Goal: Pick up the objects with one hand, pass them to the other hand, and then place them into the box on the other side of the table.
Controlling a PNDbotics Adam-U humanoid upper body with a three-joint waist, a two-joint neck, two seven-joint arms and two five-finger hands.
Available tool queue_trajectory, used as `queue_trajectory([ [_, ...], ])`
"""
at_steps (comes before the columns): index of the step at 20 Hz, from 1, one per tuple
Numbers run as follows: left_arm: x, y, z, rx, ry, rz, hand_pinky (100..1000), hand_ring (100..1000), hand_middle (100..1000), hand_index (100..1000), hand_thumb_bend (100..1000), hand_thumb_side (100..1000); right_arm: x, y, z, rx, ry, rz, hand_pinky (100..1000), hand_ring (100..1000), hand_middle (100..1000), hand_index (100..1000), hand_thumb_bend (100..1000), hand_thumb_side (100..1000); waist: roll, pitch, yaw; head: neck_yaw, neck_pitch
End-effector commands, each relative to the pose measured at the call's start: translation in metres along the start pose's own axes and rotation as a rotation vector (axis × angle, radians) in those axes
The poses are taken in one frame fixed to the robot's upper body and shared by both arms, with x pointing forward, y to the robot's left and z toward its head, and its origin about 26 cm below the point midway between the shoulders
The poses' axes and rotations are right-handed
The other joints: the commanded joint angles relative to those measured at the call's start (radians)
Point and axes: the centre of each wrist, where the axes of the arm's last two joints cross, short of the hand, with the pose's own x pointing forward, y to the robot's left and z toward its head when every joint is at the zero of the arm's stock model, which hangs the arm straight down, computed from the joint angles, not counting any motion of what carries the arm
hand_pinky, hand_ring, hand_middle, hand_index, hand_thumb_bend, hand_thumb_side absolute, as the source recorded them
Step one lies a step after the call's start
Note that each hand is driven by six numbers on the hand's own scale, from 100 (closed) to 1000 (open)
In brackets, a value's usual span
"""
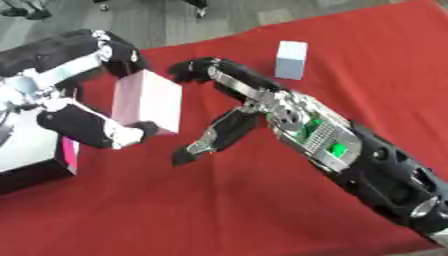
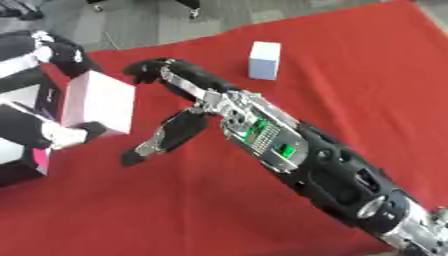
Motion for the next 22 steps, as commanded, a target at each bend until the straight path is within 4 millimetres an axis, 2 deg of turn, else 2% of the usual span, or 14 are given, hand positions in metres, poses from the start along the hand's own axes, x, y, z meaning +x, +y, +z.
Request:
queue_trajectory([
  [1,-0.014,0.014,0.015,0.067,0.073,-0.026,721,533,366,410,264,100,0.002,-0.010,0.003,-0.028,0.001,0.023,865,856,786,902,869,433,0.002,-0.021,0.002,0.007,-0.002],
  [5,-0.035,0.016,0.030,0.119,0.170,-0.020,724,533,367,411,265,100,0.002,-0.014,0.004,-0.046,0.005,0.027,865,854,785,900,836,443,-0.002,-0.022,0.004,0.014,-0.001],
  [6,-0.040,0.016,0.034,0.129,0.194,-0.017,722,532,367,412,265,100,0.002,-0.015,0.005,-0.051,0.007,0.028,865,854,784,900,859,429,-0.002,-0.022,0.004,0.018,-0.001],
  [12,-0.072,0.013,0.057,0.192,0.352,-0.003,724,532,367,413,266,100,0.002,-0.020,0.007,-0.078,0.016,0.031,864,852,782,897,854,432,-0.009,-0.020,0.006,0.054,-0.002],
  [22,-0.133,-0.003,0.079,0.233,0.601,0.052,722,530,365,413,256,100,0.006,-0.038,0.015,-0.141,0.015,0.044,863,849,778,893,843,435,-0.025,-0.012,0.003,0.170,-0.001],
])
